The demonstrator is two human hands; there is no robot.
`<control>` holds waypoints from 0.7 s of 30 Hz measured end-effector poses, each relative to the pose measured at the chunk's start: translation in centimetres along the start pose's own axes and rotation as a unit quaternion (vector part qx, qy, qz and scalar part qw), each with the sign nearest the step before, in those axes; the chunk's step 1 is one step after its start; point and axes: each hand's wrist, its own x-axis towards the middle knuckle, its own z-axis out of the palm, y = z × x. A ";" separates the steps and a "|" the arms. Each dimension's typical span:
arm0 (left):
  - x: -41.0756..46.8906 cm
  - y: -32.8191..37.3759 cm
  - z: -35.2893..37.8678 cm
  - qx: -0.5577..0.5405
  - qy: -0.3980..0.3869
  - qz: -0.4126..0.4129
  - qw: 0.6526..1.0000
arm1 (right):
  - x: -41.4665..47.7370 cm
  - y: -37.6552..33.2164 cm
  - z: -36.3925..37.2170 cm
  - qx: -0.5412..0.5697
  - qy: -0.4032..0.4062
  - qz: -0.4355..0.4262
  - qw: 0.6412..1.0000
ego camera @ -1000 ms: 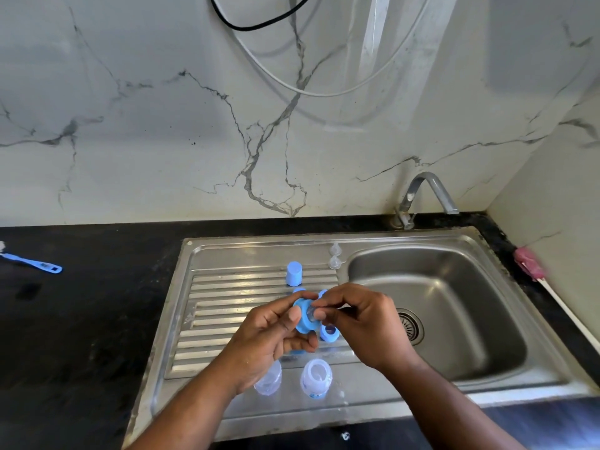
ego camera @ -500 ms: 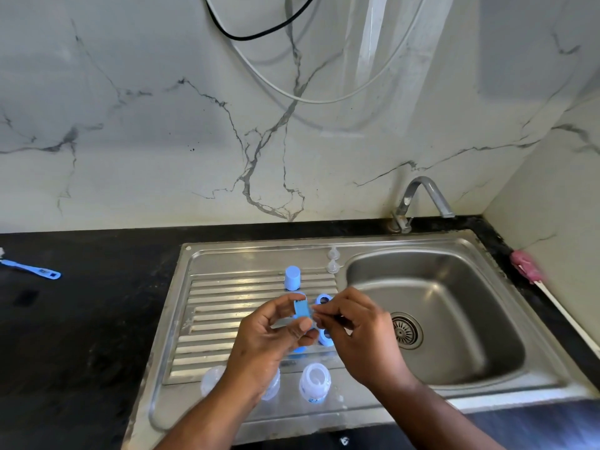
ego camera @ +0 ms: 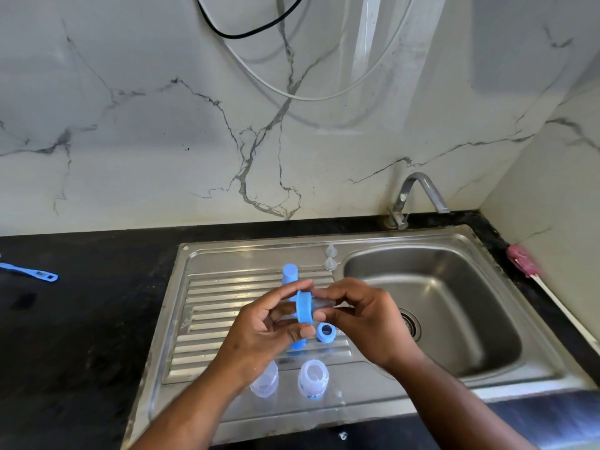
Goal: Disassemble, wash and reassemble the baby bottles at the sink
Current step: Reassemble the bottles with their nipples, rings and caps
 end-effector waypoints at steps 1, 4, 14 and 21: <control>0.0 0.1 0.0 -0.002 -0.009 -0.004 1.000 | 0.0 -0.2 -0.1 -0.007 0.007 -0.007 1.000; 0.0 0.2 0.3 -0.002 0.009 -0.003 1.000 | -0.2 -0.6 0.1 -0.027 0.025 -0.031 0.999; 0.1 -1.3 0.8 -0.063 0.092 0.024 0.993 | -0.6 -0.3 1.8 -0.039 0.096 -0.041 0.994; -0.2 -0.9 -0.8 -0.009 -0.006 -0.032 0.999 | -0.3 -0.5 0.6 0.036 0.023 0.023 0.999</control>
